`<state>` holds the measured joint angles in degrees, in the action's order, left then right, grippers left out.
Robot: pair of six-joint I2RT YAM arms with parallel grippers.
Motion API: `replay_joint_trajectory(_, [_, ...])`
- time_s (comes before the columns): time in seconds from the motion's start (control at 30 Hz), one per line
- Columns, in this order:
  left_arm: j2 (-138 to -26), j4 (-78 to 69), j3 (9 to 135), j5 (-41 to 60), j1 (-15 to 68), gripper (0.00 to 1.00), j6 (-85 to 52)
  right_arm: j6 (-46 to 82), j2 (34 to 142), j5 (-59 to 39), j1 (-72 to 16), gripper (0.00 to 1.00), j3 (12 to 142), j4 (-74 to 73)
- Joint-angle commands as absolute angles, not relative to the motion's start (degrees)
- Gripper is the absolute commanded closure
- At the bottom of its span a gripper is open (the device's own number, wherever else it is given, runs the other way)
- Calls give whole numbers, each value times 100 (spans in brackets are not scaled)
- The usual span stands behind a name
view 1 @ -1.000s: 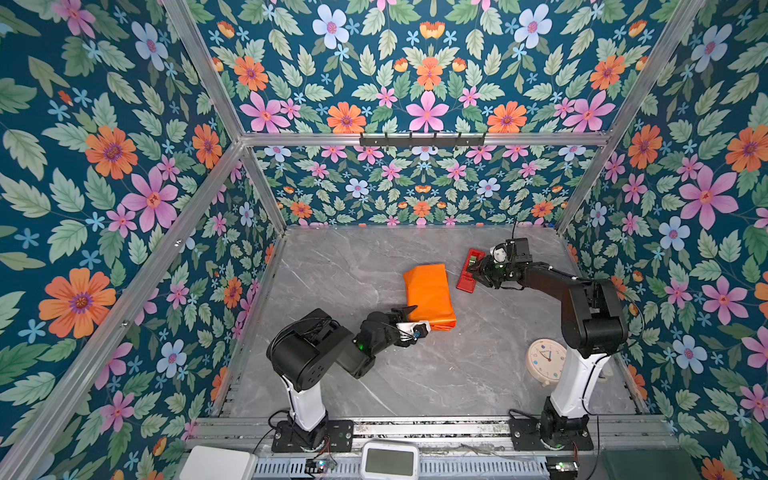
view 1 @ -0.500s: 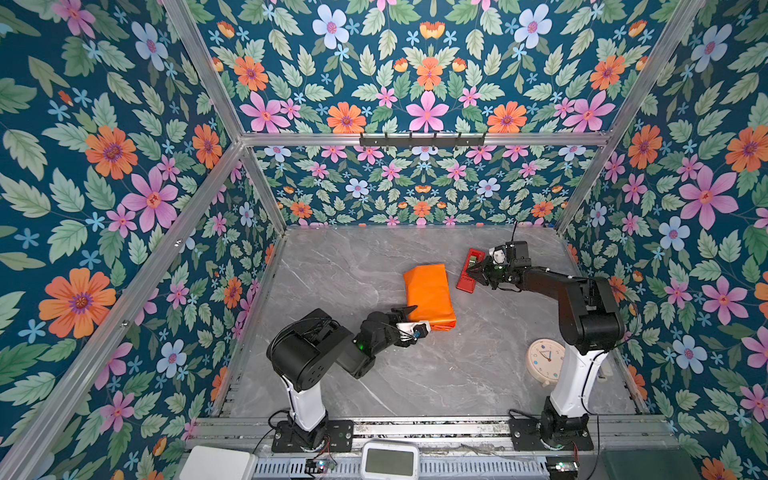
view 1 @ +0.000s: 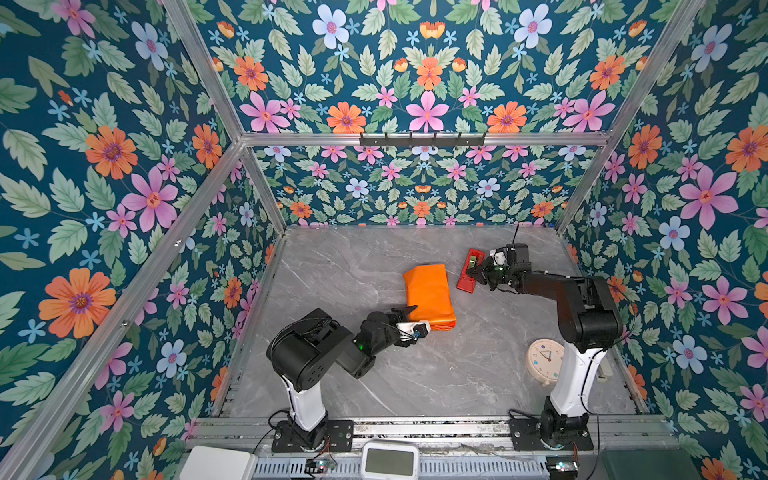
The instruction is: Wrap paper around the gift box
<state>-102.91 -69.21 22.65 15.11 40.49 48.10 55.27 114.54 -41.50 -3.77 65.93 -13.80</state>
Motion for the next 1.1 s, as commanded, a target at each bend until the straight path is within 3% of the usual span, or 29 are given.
replay_joint_trajectory(0.0, [-10325, -6521, 2266, 1512, 4043, 30, 4767, 5919, 11350, -4172, -352, 100, 6493, -1791])
replay_joint_trajectory(0.53, [-10327, -6530, 2268, 1501, 4042, 31, 4765, 6688, 11002, -4683, -368, 100, 6181, -2857])
replay_joint_trajectory(1.07, [-10327, -6524, 2268, 1492, 4048, 31, 4755, 6782, 10240, -4458, -779, 100, 5057, -3212])
